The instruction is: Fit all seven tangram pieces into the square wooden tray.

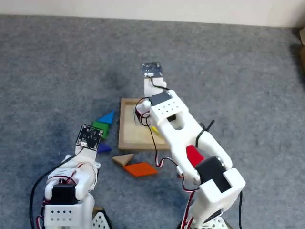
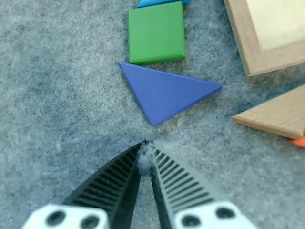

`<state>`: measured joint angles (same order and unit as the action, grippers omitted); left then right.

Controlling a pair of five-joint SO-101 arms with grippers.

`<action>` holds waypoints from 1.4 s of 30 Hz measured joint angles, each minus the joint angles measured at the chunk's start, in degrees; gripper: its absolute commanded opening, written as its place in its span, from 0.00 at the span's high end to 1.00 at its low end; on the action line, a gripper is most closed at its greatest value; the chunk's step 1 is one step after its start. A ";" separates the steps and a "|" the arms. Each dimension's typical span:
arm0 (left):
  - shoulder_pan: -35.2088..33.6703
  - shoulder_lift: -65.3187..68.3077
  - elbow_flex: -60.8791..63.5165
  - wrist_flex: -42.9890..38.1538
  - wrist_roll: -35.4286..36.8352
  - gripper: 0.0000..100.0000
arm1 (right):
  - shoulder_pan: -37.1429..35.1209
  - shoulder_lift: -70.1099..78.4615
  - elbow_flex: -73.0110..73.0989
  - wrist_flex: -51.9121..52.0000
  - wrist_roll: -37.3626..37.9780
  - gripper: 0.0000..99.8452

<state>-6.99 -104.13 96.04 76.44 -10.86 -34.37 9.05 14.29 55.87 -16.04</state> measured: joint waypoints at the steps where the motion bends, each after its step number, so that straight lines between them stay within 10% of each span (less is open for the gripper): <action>1: 0.00 0.00 0.00 0.00 0.00 0.99 | 0.00 0.00 0.00 0.00 0.00 0.72; 15: 0.00 0.00 0.00 0.00 0.00 0.99 | 0.44 0.00 0.00 2.20 0.00 0.72; 23: 0.00 0.00 0.00 0.00 0.00 0.99 | 0.44 -0.09 -3.43 4.48 9.14 1.00; 42: 0.00 0.00 0.00 0.00 0.00 0.99 | 7.12 8.79 -5.45 6.42 13.80 1.00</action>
<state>-6.99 -104.13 96.04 76.44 -10.86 -27.25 17.85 8.84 62.29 -2.24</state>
